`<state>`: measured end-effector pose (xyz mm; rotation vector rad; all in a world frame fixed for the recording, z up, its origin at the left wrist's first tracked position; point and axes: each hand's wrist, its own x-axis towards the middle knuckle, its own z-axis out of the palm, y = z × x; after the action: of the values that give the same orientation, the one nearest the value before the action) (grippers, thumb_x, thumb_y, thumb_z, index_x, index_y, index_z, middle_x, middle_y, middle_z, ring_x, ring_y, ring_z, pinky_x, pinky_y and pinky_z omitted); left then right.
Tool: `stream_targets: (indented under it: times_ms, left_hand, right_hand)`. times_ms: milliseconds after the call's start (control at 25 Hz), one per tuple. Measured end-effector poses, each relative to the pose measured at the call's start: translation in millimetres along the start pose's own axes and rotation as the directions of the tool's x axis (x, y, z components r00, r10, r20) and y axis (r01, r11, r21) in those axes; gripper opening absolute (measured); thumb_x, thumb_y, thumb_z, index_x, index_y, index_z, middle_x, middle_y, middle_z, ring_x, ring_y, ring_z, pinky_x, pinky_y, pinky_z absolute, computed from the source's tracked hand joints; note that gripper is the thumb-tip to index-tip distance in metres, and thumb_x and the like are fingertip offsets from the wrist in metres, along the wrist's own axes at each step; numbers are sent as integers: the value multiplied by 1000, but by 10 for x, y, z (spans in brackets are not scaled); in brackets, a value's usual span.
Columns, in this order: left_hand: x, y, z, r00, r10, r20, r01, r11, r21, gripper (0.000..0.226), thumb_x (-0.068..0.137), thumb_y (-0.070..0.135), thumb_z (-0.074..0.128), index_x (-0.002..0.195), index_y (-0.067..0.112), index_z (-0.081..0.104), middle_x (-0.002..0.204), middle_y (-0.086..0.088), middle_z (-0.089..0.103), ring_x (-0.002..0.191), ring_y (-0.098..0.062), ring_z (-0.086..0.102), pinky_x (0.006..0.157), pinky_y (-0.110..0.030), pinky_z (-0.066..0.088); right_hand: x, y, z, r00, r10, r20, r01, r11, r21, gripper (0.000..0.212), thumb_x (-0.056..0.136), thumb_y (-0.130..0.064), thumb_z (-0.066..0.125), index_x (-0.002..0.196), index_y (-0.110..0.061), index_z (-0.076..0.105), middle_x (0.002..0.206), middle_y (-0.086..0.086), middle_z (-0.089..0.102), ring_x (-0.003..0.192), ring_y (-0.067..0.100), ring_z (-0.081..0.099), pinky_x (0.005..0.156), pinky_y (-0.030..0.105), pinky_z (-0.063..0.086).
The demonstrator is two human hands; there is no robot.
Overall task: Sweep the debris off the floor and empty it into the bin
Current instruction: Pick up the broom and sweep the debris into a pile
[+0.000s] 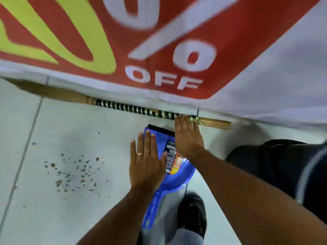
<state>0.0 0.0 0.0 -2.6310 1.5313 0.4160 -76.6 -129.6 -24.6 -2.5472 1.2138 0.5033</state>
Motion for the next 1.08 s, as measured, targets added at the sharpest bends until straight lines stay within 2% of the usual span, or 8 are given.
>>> stream_targets:
  times_ms: [40, 120, 240, 360, 520, 760, 960, 1080]
  left_hand:
    - [135, -5, 193, 999, 13, -29, -12, 1000, 17, 64, 91, 43, 29, 132, -2, 50, 140, -21, 51, 131, -37, 47, 109, -46, 19]
    - [399, -64, 479, 999, 6, -38, -5, 999, 32, 64, 89, 42, 34, 133, -3, 48, 141, -21, 50, 133, -37, 44, 110, -45, 17]
    - [633, -186, 640, 999, 15, -35, -13, 998, 62, 65, 90, 42, 35, 135, -3, 44, 143, -20, 47, 136, -36, 41, 111, -45, 15]
    - [546, -306, 468, 999, -28, -21, 29, 997, 77, 65, 91, 42, 35, 137, -3, 42, 145, -21, 44, 137, -36, 38, 112, -45, 14]
    - [-50, -367, -285, 990, -133, 47, 132, 991, 26, 65, 89, 41, 31, 133, -4, 47, 142, -22, 49, 133, -37, 44, 110, -45, 14]
    - [-1063, -355, -1769, 944, -276, 179, 302, 943, -140, 73, 86, 45, 22, 136, -5, 43, 145, -22, 44, 137, -38, 37, 115, -51, 22]
    - [-1452, -522, -2485, 964, -166, 207, 206, 960, -191, 85, 79, 51, 5, 145, 1, 29, 153, -16, 32, 145, -30, 23, 120, -47, 13]
    - [-1686, -761, -2641, 976, -127, 175, 161, 968, -193, 86, 79, 52, 3, 145, 3, 29, 153, -15, 35, 145, -29, 23, 120, -45, 14]
  right_hand:
    - [243, -13, 135, 994, 8, 112, -3, 999, -49, 60, 92, -10, 33, 147, 2, 13, 157, 20, 17, 146, 34, 12, 118, 52, 12]
    - [629, -85, 288, 984, 19, 179, -3, 996, -90, 61, 93, -10, 38, 147, -1, 12, 156, 20, 17, 145, 36, 12, 117, 54, 9]
    - [899, -238, 428, 990, 68, 124, -51, 990, -134, 51, 91, -6, 44, 139, 0, 29, 141, 23, 39, 130, 40, 35, 109, 54, 26]
    - [726, -354, 126, 990, 35, 134, -12, 985, -169, 46, 86, -7, 52, 130, -1, 42, 132, 20, 45, 122, 38, 41, 99, 48, 39]
    - [145, -493, -663, 946, -144, 292, 136, 990, 49, 51, 78, -17, 62, 124, -3, 45, 126, 17, 49, 116, 36, 50, 88, 43, 47]
    - [-1080, -819, -1814, 913, 8, 407, -130, 953, 273, 69, 90, -16, 49, 149, -20, 12, 134, 23, 50, 116, 43, 54, 92, 48, 46]
    - [-1975, -1069, -2014, 851, 267, 452, -415, 870, 267, 52, 94, -17, 34, 144, -30, 26, 138, 23, 41, 118, 43, 50, 97, 46, 43]
    - [-2237, -1330, -1985, 832, 296, 468, -467, 831, 303, 44, 95, -17, 33, 138, -26, 39, 134, 21, 48, 119, 42, 50, 98, 44, 43]
